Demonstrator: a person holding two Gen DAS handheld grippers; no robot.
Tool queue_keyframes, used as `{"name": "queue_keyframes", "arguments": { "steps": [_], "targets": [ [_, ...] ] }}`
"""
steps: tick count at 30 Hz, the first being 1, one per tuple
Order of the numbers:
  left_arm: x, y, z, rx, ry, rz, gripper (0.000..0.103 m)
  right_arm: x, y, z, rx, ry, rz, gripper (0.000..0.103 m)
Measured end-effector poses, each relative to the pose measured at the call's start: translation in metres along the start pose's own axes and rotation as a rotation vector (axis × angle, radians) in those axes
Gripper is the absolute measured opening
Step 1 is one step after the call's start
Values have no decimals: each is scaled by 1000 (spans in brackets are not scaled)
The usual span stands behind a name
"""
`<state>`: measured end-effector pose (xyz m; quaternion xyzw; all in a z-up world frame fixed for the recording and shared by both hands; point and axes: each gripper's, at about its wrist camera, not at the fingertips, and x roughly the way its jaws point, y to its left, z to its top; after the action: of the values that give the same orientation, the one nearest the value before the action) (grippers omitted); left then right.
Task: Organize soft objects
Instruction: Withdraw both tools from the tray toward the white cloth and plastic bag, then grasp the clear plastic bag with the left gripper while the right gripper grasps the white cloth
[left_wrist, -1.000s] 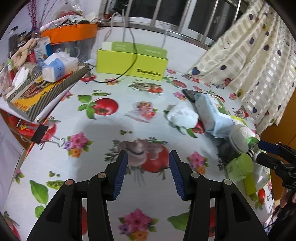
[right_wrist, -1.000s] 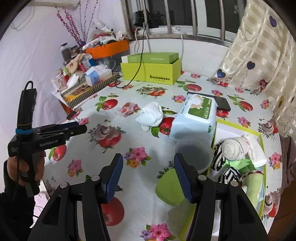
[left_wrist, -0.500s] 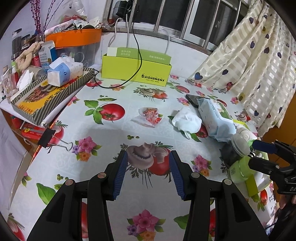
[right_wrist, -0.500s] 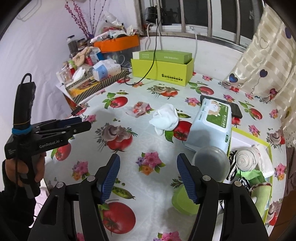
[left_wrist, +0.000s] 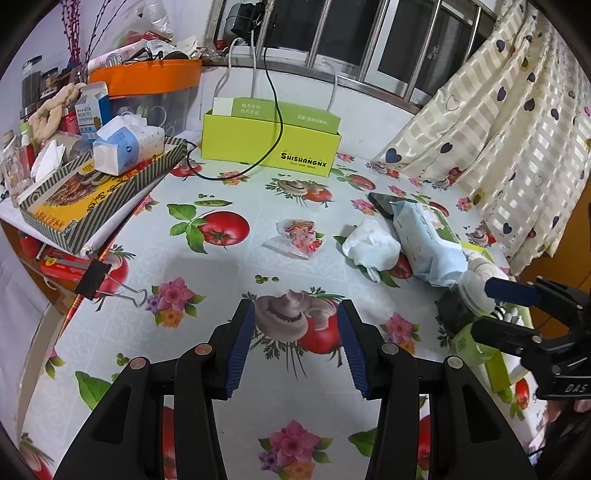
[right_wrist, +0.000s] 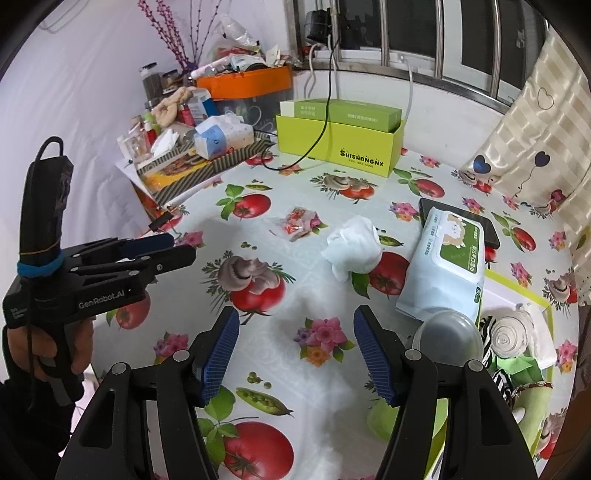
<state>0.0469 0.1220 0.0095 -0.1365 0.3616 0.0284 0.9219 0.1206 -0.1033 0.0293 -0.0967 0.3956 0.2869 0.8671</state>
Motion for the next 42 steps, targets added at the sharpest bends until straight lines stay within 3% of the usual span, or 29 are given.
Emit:
{"name": "queue_keyframes", "arguments": {
  "steps": [11, 16, 23, 27, 32, 42],
  "targets": [
    [-34, -10, 4, -58, 11, -60, 47, -5, 6, 9, -27, -9, -15, 65],
    [-28, -18, 20, -58, 32, -71, 47, 2, 2, 13, -19, 0, -14, 65],
    [-22, -17, 51, -71, -19, -63, 47, 17, 1, 28, -22, 19, -16, 65],
    [-18, -12, 49, -40, -37, 6, 47, 23, -4, 35, -3, -2, 2, 66],
    [0, 2, 49, -11, 5, 21, 47, 35, -1, 48, -66, 36, -11, 66],
    [39, 3, 73, 128, 43, -11, 48, 84, -19, 76, -115, 152, 10, 66]
  ]
}}
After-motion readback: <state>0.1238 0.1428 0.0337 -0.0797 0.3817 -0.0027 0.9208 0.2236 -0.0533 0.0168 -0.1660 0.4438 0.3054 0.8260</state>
